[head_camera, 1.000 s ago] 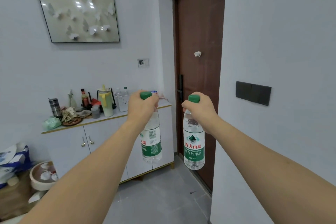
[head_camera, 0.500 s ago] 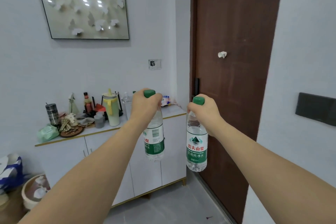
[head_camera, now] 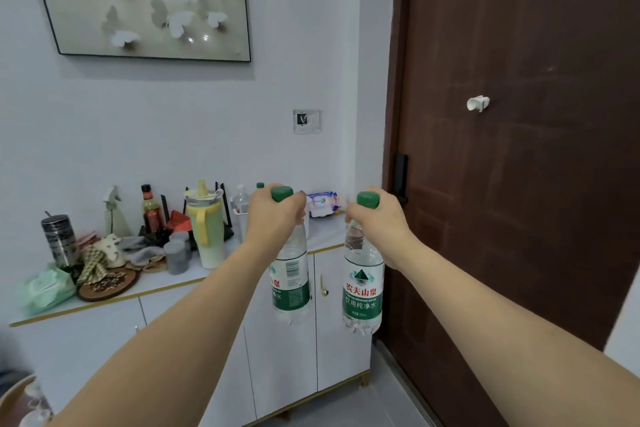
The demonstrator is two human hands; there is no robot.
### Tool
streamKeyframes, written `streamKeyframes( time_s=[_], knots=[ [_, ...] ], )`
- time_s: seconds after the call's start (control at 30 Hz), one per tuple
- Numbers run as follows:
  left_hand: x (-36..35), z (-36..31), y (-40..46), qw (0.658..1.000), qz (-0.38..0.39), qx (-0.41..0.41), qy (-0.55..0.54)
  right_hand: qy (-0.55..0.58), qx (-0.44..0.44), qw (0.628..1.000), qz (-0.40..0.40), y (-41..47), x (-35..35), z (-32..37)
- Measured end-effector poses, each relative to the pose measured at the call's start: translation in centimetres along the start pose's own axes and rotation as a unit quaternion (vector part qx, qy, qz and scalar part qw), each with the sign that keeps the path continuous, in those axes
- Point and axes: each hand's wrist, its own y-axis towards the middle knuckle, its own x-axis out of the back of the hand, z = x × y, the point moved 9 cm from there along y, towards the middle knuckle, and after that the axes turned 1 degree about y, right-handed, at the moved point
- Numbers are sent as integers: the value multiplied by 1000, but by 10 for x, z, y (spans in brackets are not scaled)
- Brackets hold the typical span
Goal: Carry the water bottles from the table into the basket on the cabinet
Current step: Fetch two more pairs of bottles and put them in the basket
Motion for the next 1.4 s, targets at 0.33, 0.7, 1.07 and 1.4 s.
streamKeyframes(
  time_s=[0.33,0.7,1.07,1.4],
  knots=[
    [-33,40,162,997,-4,-26,74,0,26,999,21,174,-49,-39],
    [-46,49,326,955,-26,-82,283,-4,30,999,15,338,-110,-70],
    [-46,158,497,955,99,7,279,-165,5,986,28,481,-207,-135],
    [-79,264,601,885,267,59,376,-208,2,972,114,580,-286,-207]
  ],
)
